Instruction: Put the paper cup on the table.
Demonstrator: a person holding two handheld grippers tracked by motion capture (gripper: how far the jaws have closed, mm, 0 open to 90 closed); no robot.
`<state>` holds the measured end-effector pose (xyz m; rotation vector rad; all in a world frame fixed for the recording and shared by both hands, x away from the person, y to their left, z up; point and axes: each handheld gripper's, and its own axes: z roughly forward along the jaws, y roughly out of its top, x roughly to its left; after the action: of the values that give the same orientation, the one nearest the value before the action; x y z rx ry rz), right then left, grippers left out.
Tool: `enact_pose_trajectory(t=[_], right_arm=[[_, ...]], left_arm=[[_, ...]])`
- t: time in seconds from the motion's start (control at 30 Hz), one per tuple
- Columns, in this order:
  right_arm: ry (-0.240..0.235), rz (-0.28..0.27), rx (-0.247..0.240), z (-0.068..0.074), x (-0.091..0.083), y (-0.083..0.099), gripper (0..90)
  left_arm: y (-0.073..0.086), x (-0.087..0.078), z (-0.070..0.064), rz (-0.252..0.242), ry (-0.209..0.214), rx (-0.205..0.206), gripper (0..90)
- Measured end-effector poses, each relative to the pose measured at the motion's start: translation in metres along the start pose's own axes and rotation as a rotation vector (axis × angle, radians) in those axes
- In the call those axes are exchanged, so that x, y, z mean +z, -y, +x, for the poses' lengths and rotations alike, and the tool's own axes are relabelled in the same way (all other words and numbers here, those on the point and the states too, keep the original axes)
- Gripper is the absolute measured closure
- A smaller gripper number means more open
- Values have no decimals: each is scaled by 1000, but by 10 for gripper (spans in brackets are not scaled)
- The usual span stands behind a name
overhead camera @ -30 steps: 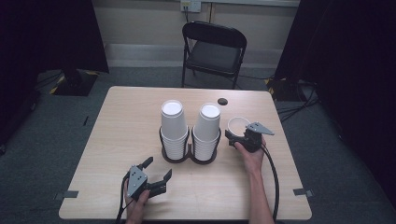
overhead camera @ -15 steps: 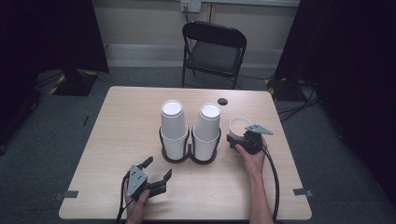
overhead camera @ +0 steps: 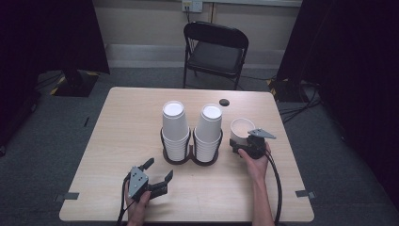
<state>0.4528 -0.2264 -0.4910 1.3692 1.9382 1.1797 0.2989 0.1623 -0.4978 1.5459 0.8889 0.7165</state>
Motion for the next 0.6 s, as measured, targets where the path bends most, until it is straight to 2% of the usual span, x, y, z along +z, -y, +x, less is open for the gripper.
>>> enact_pose_trajectory(t=[0.23,0.43,0.6], right_arm=[[0,-27,-1,2,-10,2,150],[15,-19,6,4,-17,7,131],[14,-43,4,10,-25,5,140]], left_arm=[[0,0,0,2,-4,2,167],[0,0,0,2,-8,0,169],[0,1,0,6,-14,0,171]])
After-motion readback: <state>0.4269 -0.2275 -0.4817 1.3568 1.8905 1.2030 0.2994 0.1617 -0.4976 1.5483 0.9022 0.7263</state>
